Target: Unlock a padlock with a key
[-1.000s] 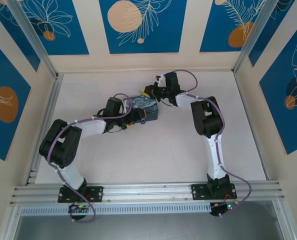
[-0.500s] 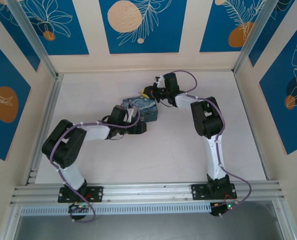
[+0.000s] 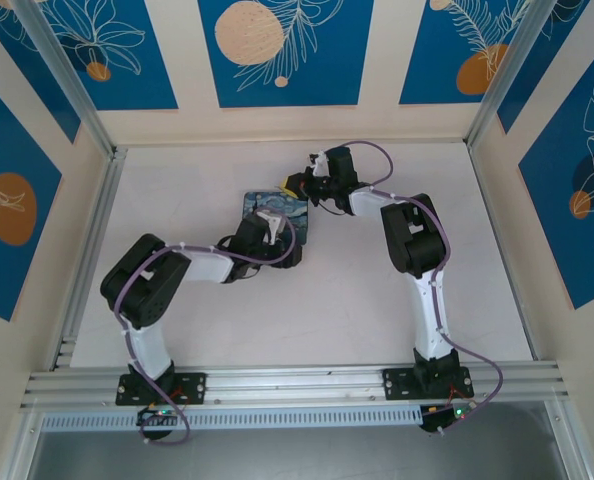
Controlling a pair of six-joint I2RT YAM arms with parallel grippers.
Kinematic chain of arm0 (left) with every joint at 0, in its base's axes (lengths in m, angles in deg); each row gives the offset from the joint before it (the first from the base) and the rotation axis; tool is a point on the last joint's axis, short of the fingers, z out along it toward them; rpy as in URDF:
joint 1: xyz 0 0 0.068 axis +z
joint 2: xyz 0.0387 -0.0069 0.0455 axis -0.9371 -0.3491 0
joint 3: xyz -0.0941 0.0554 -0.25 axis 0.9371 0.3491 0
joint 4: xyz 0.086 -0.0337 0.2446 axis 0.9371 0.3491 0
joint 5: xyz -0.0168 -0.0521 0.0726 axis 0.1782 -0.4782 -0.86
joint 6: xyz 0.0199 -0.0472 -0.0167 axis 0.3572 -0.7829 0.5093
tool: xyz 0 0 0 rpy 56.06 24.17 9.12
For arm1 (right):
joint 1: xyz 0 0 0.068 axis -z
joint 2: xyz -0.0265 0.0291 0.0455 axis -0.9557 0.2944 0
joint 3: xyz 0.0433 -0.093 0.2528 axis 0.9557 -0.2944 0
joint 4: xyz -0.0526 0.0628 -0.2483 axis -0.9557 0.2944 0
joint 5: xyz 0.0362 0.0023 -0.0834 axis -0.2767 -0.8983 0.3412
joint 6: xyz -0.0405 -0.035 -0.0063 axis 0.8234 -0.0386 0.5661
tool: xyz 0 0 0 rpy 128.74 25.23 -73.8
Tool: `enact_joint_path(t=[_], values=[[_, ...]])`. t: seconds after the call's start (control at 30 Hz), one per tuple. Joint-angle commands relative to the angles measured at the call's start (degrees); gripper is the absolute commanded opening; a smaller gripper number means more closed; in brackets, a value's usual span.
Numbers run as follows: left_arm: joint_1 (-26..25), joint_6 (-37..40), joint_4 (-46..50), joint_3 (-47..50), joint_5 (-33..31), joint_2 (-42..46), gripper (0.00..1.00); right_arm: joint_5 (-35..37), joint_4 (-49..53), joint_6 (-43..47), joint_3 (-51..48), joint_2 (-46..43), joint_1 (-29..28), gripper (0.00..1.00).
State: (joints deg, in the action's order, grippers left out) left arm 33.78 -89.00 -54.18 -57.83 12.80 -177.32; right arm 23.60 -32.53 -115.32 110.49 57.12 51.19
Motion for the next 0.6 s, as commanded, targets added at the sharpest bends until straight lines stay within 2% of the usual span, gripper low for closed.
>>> enact_joint_path(t=[0.0,0.3,0.57], values=[[-1.1,-0.9,-5.8,-1.4,1.2,-5.1,0.78,-0.3,7.2,1.8,-2.7,0.4,-1.3,0.0],[0.2,-10.1,-14.8,3.6,3.0,-0.7,0.77,0.0,7.5,2.2,-3.1,0.1,-1.3,0.0],[3.0,-21.2,-29.3,8.8,5.0,-4.4,0.78,0.1,7.6,2.3,-3.2,0.0,-1.3,0.0]])
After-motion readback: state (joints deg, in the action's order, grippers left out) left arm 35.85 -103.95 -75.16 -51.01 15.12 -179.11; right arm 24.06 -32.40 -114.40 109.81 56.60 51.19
